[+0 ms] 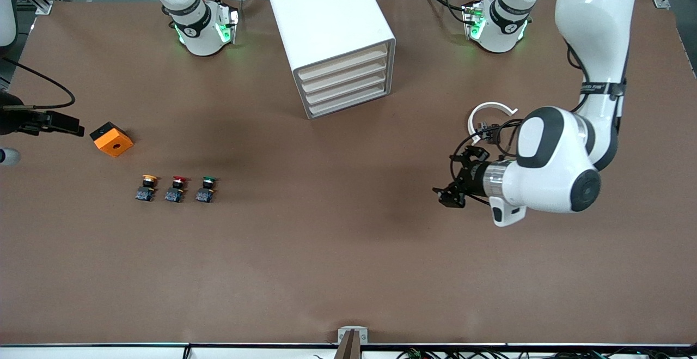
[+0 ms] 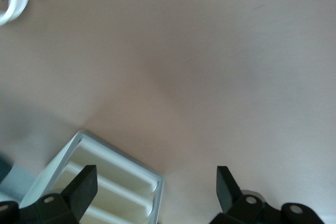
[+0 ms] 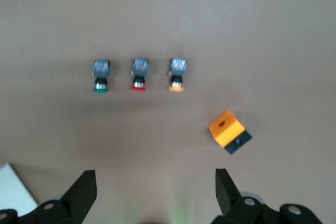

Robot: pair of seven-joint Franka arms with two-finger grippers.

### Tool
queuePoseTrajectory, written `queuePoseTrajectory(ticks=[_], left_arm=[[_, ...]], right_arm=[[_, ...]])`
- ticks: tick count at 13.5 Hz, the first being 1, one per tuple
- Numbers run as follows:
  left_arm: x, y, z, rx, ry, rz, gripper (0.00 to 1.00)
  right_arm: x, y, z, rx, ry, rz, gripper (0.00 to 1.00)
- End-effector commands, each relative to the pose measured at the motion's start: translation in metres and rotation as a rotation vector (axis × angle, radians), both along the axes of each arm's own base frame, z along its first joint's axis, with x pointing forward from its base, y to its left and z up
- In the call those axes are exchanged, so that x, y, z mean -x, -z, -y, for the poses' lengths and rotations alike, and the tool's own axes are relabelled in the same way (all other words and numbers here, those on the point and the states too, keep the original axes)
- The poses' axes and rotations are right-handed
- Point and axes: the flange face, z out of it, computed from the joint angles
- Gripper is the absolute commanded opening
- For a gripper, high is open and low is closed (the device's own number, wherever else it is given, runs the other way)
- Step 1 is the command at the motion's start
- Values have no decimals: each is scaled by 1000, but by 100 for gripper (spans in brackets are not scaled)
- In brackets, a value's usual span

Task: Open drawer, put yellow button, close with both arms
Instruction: 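Reach the left gripper to the drawer while the right gripper reaches the yellow button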

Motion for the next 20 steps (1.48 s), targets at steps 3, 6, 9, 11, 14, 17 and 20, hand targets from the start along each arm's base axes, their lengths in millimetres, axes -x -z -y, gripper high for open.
queuePoseTrajectory(ticks=[3,6,9,11,14,17,20], left_arm=[[35,32,39,-138,-116,-405,100],[57,37,61,-155,-108,-624,100],[67,58,76,-158,-184,-873,100],[66,73,84,-147,-262,-1009,100],[69,93,96,-178,-326,-1138,100],[85,93,124,-214,-304,-1158,76],[97,95,140,-271,-302,-1179,64]], right_arm=[[-10,92,21,35,133,96,100],[-17,148,56,34,179,97,100],[-11,215,60,37,172,162,100],[-11,251,59,39,154,206,100],[-14,295,59,30,135,211,100],[-13,331,66,28,113,211,100],[-12,349,60,24,92,194,100]])
